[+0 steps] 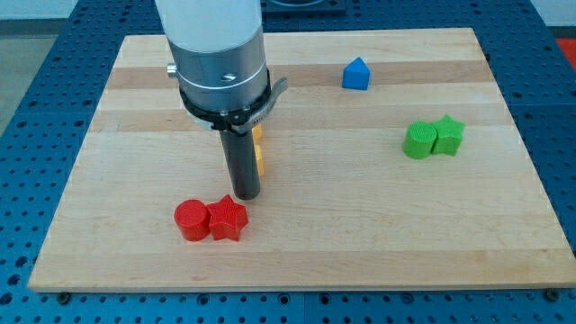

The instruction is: Move your arm to the top right of the red star

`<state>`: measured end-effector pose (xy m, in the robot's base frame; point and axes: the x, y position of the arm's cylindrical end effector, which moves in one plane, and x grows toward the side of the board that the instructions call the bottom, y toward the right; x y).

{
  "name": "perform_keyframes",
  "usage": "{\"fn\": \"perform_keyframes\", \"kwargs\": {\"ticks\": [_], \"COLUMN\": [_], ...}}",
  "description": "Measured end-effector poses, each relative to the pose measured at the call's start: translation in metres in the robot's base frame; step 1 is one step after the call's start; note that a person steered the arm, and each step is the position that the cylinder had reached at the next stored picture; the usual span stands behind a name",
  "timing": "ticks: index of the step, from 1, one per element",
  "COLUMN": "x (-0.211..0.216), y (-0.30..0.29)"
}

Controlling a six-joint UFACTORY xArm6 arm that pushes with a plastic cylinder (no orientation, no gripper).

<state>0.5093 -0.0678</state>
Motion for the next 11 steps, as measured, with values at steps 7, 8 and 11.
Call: {"fn": "perform_keyframes", "kwargs": {"ticks": [7, 8, 11], "x": [-0.007, -0.003, -0.003], "y": [-0.003, 0.002, 0.064]}}
